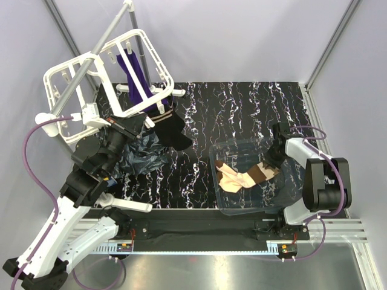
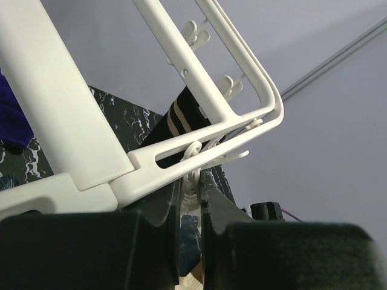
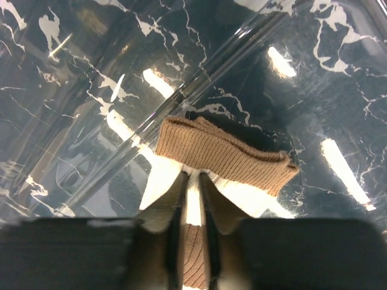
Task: Clip the socks to the hanger
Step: Pick up the sock from the bin.
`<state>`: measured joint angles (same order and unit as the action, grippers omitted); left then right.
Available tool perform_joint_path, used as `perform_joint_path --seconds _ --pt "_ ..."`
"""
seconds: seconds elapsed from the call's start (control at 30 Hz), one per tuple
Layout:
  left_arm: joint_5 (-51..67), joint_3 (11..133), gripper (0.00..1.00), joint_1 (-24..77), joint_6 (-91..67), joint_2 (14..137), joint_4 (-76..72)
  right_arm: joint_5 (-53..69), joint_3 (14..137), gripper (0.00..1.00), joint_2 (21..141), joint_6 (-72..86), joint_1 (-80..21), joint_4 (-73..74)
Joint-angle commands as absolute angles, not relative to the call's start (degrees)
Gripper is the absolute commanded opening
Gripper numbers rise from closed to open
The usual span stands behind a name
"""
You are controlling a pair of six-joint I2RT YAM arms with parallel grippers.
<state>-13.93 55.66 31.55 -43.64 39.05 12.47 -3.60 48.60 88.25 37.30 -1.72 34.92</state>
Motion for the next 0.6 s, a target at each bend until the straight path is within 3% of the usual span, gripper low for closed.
perform_joint_path --seconds 0.0,0.13,0.57 --pt "-7.82 55.20 0.00 32.17 -45.70 39.11 11.95 -1.24 47.38 0.16 89.65 37.27 -0.35 31.65" --pt "-7.82 55.11 0.00 32.17 -45.62 39.02 12.13 -2.54 47.81 0.01 87.81 36.65 -0.35 32.60" --pt "-8.44 55.46 0.00 32.08 -45.44 38.85 12.57 -10.10 52.29 0.00 67.26 32.35 -0.35 44.90"
